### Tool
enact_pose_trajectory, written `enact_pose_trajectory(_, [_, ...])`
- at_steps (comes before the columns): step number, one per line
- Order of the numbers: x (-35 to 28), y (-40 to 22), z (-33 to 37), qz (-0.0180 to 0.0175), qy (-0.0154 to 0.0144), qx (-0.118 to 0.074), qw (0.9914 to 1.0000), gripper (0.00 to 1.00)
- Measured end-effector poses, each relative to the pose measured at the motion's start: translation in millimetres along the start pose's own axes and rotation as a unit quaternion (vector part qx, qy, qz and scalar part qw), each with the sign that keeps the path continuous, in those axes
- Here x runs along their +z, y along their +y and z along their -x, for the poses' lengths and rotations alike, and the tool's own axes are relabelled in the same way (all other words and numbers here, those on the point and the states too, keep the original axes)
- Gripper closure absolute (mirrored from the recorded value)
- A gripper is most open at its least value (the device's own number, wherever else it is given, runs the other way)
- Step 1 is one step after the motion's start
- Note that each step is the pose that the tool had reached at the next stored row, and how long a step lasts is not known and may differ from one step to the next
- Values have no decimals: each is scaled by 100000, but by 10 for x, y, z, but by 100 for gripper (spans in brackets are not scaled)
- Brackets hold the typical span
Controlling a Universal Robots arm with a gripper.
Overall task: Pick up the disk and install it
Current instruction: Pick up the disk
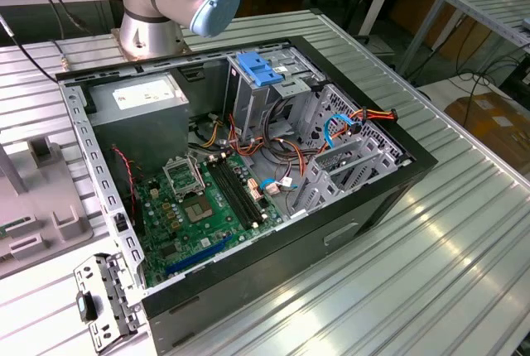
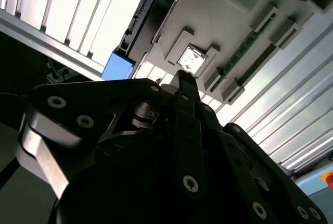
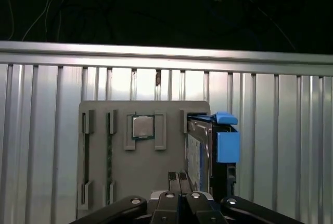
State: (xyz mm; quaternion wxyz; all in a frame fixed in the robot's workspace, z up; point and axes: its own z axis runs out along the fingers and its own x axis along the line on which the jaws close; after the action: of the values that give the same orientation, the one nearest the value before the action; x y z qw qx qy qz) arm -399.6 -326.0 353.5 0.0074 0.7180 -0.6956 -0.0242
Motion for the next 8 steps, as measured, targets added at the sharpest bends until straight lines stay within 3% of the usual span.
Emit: enact_pose_trajectory(8, [0,0,0,58,115,-2606,99966,89])
